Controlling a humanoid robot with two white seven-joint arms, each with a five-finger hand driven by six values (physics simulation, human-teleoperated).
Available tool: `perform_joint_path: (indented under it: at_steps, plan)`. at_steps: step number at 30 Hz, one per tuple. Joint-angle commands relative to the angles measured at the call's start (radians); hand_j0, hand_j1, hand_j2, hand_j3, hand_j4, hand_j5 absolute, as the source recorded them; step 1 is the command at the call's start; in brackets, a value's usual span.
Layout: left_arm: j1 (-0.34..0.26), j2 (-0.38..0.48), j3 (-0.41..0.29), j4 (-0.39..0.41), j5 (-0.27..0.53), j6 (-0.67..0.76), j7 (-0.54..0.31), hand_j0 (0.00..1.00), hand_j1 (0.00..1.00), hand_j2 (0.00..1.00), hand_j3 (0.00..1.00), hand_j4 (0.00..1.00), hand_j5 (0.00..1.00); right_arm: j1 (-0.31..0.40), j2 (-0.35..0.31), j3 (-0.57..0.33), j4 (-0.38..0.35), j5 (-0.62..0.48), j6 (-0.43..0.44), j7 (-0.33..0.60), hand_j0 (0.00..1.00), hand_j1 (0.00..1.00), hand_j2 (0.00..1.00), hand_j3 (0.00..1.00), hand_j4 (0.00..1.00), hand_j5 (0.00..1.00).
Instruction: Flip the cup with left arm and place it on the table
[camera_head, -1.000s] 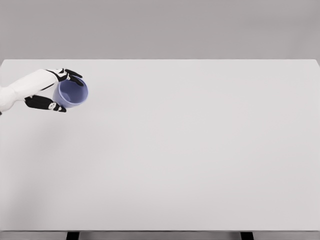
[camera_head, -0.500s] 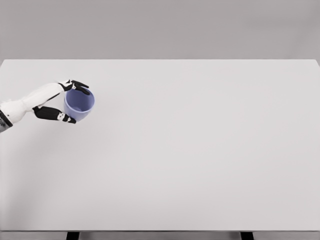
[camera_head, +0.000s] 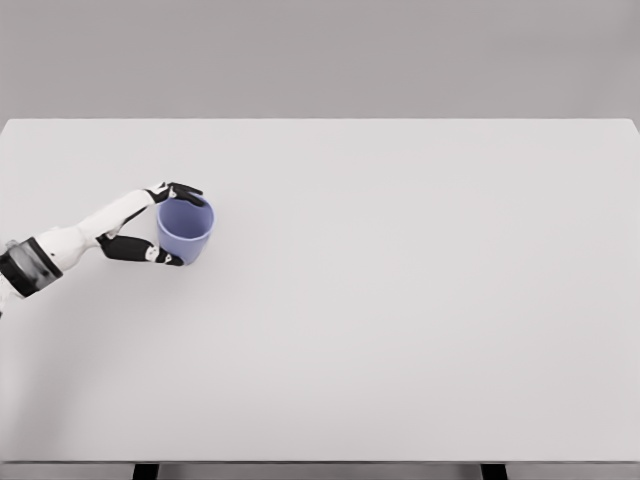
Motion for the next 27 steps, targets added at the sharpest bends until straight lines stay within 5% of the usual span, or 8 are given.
perform_joint_path:
  at_steps: [1,11,17,27]
  plan:
    - [0.000,-0.021,0.002,0.006,0.015,0.002,0.002,0.72,0.72,0.72,0.72,0.72,0.72,0.000,0.000,0.000,0.000,0.000,0.000,0.000,1.00,1.00,1.00,1.00,1.00,1.00]
    - [0.015,-0.032,0.003,0.004,0.027,0.002,0.003,0.74,0.74,0.74,0.74,0.74,0.74,0.000,0.000,0.000,0.000,0.000,0.000,0.000,1.00,1.00,1.00,1.00,1.00,1.00]
    - [0.028,-0.032,0.012,-0.014,0.026,0.002,0.006,0.99,0.99,0.99,0.99,0.99,0.99,0.000,0.000,0.000,0.000,0.000,0.000,0.000,1.00,1.00,1.00,1.00,1.00,1.00]
    - [0.032,-0.027,0.016,-0.031,0.029,0.002,0.006,1.00,1.00,1.00,1.00,1.00,1.00,0.000,0.000,0.000,0.000,0.000,0.000,0.000,1.00,1.00,1.00,1.00,1.00,1.00]
